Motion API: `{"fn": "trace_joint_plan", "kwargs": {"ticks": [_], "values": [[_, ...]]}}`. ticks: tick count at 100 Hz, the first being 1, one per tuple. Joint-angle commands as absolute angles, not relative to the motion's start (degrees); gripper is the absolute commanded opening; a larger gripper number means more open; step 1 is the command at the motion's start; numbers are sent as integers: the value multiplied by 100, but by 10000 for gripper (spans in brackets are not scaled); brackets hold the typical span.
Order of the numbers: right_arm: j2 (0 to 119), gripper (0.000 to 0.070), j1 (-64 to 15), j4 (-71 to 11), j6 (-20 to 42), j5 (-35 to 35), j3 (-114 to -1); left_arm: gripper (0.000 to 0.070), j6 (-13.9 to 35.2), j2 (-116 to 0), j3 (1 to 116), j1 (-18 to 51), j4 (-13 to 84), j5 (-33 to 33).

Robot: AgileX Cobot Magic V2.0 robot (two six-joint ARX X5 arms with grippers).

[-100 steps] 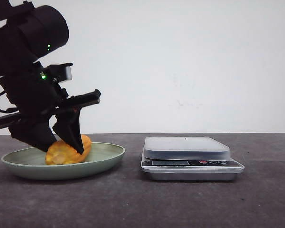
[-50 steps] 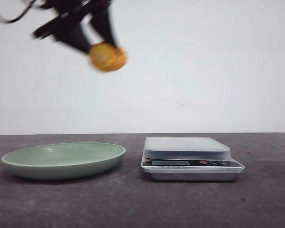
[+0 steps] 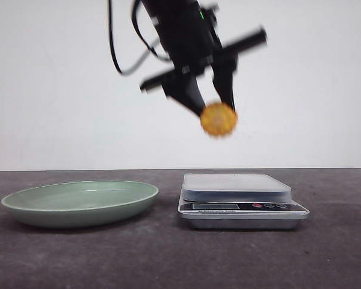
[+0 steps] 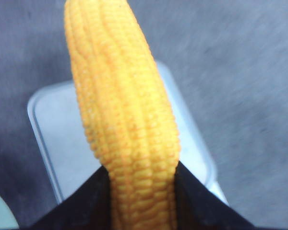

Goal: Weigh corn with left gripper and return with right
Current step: 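Lift the corn cob with the left gripper and carry it over the scale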

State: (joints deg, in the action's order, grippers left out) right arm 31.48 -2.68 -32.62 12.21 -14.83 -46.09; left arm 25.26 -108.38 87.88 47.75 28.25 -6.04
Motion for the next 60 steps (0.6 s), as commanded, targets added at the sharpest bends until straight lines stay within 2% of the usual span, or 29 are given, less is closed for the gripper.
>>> {"fn": "trace_joint_plan", "kwargs": {"ticks": [1,60], "values": [[3168,608,-287,-3229,1166,-1479,-4696,9,2635,-11004,8952,4858,2762,-692],[3168,609,-287,-3273,1164,-1479,-4696,28,2775,-11279,8952,4969,2930,-768]]}}
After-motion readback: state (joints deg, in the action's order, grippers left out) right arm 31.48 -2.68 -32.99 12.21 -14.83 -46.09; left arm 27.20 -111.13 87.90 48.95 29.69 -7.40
